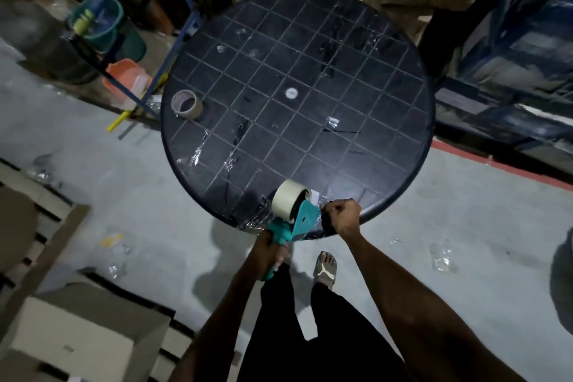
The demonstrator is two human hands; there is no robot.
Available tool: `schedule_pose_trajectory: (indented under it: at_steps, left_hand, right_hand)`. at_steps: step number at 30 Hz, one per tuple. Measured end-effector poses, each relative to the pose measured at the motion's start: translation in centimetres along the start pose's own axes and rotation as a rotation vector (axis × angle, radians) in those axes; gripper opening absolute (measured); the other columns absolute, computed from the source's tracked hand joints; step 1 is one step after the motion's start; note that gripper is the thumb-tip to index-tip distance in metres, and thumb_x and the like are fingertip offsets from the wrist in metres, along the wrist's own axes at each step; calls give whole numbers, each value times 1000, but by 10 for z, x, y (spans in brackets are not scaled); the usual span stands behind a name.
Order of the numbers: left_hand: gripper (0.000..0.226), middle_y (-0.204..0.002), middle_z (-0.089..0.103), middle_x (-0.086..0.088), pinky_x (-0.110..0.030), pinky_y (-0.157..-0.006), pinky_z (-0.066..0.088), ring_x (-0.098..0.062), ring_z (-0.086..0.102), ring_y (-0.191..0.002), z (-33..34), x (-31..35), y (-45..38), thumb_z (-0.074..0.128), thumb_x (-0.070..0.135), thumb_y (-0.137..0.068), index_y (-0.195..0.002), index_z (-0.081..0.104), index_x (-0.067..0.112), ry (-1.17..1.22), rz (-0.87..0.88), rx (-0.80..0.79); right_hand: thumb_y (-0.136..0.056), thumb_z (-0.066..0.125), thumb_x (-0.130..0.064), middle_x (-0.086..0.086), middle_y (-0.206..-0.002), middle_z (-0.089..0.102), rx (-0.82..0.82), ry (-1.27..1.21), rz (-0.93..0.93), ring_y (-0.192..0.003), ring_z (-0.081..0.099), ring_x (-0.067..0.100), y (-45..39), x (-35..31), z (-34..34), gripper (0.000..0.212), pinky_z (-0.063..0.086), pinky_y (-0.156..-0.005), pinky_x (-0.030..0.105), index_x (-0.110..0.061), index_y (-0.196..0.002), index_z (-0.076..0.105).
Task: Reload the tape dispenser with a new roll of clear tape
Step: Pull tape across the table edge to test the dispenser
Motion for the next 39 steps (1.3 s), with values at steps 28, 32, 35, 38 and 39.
schedule_pose_trajectory:
  at_steps: [28,32,35,38,39]
  left_hand:
    - [19,-89,69,-20,-42,-68,54,-26,66,-77,8,10,45,56,-1,-75,-92,63,1,-439,104,-9]
    - [18,-97,72,-17,-35,-76,52,-32,70,-93,-6,0,66,58,3,-83,-100,64,-1,-527,93,52]
    - [25,-106,72,-19,-33,-77,50,-34,68,-100,-8,8,73,64,11,-84,-106,64,-1,-639,109,102]
    - [35,-112,70,-20,-36,-83,51,-37,65,-109,-5,28,80,64,25,-85,-113,64,4,-814,185,139]
    - [37,-113,69,-19,-36,-84,51,-37,64,-109,-2,34,81,63,29,-84,-113,64,7,-896,217,147]
  right_hand:
    - [-104,46,-38,18,-139,61,-211,1378,-569,-144,27,39,34,-15,27,58,13,-117,57,-31,-159,26]
    - [-101,50,-46,10,-133,64,-267,1356,-554,-131,35,32,27,-17,28,56,23,-107,51,-46,-153,30]
    - [-100,54,-43,9,-135,60,-295,1357,-549,-127,38,31,26,-18,25,62,29,-102,48,-49,-154,24]
    - [-100,55,-44,8,-134,58,-352,1362,-522,-127,39,31,26,-19,24,67,31,-102,46,-51,-155,20]
    - [-99,55,-45,7,-136,57,-370,1359,-505,-127,39,31,23,-18,24,64,31,-102,46,-51,-155,23]
Point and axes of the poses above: each hand's wrist, its own y-axis away from the middle knuckle, its own z-axis out of the palm, x = y × z, the point moved 10 cm from there along -y, towards the middle knuckle
